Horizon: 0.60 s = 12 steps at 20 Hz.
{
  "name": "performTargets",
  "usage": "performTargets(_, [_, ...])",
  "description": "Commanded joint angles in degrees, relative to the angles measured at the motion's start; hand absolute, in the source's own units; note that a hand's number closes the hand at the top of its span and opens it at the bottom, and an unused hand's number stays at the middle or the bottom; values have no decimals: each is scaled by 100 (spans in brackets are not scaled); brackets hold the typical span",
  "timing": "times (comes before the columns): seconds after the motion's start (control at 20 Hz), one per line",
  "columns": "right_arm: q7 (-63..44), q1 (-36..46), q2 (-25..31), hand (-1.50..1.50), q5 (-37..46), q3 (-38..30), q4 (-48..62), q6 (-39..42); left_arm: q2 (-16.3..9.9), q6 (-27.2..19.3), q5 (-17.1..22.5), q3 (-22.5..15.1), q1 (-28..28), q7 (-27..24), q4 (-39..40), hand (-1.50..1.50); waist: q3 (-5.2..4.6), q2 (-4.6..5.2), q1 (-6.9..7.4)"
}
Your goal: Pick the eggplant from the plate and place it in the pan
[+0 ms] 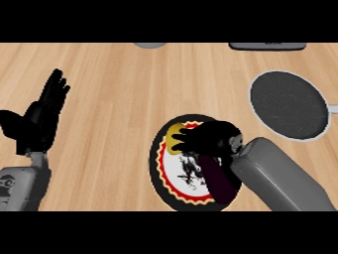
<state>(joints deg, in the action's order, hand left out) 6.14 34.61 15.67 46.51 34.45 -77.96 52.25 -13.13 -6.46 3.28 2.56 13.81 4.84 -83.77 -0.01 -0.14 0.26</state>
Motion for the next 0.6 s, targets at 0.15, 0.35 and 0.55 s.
performTargets(0.15, [212,-93,-159,-150,472,143,323,68,-19,196,38,85,-393,28,-411,0,1,12,15])
performTargets(0.35, [382,-70,-144,-150,641,291,529,86,143,47,-168,66,-45,-274,140,0,0,21,-3])
performTargets(0.55, [578,-376,-220,150,764,625,644,-263,164,-51,-292,-73,-74,138,-301,0,3,21,25])
